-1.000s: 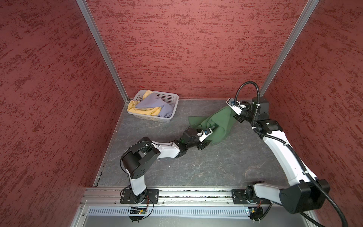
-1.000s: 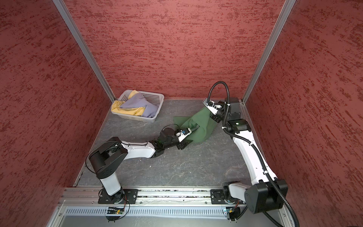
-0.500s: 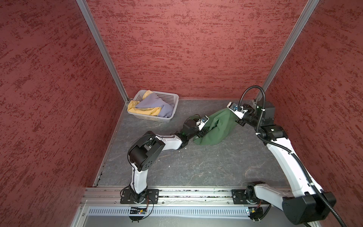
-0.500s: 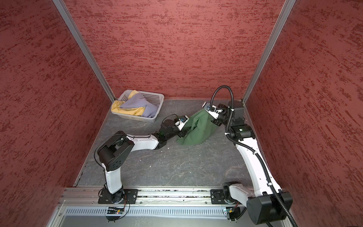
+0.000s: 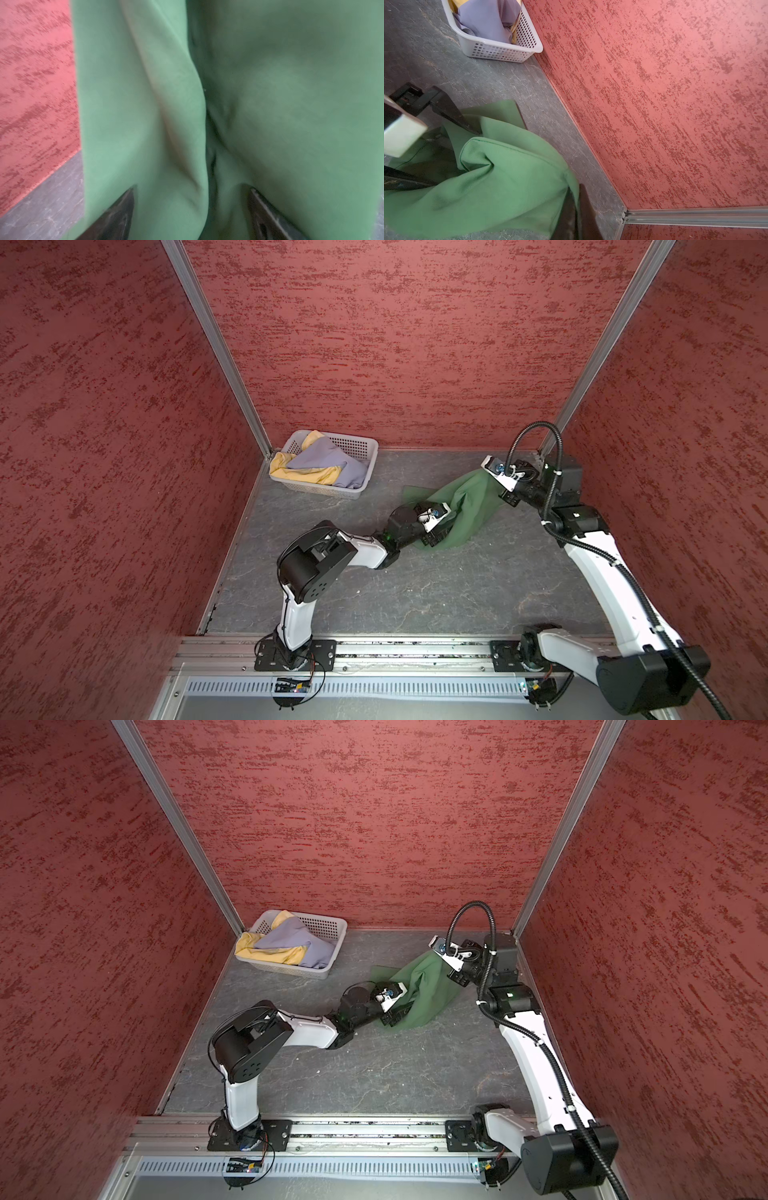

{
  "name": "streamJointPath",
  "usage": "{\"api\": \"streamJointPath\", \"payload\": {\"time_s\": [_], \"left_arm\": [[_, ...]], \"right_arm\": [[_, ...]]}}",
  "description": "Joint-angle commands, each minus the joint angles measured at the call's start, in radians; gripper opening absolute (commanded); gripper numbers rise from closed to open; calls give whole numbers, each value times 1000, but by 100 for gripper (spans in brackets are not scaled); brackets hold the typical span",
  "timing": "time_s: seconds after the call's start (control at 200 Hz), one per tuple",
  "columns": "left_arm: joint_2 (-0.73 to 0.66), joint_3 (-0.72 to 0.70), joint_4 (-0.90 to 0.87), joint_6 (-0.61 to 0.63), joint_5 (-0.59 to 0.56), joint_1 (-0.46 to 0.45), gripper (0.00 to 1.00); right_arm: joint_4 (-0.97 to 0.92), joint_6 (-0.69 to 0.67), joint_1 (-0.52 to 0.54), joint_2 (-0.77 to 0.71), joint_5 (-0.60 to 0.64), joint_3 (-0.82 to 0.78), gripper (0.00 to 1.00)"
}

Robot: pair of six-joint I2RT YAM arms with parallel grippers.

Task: Fold and stack skirts
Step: Flatten out the skirt at the center of the table.

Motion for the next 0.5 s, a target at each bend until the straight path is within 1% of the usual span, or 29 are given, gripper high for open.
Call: {"api": "streamJointPath", "payload": {"time_s": [0.0,0.115,0.235,0.341,0.381,0.421,0.446,0.461,0.466,0.496], "left_arm": [[-1,-37,157,7,36,4,86],[23,27,76,6,-6,2,85],[54,76,75,3,-3,-7,83],[78,126,36,3,3,-17,79],[88,141,22,3,3,-21,76],[99,158,2,4,-4,-26,68],[105,168,-11,6,-11,-28,60],[109,172,-20,8,-17,-28,50],[110,174,-23,8,-19,-30,49],[115,184,-40,12,-34,-33,33]], "right_arm": [[54,7,-9,-10,-22,-5,0],[64,13,-13,-23,-45,-14,0],[77,25,-14,-36,-66,-25,0],[85,33,-15,-42,-73,-32,0],[89,35,-16,-42,-77,-35,0],[92,37,-16,-44,-78,-37,0],[94,37,-16,-44,-78,-38,0],[96,38,-17,-43,-76,-40,0],[97,38,-17,-43,-75,-40,0],[99,39,-18,-42,-71,-40,0]]}}
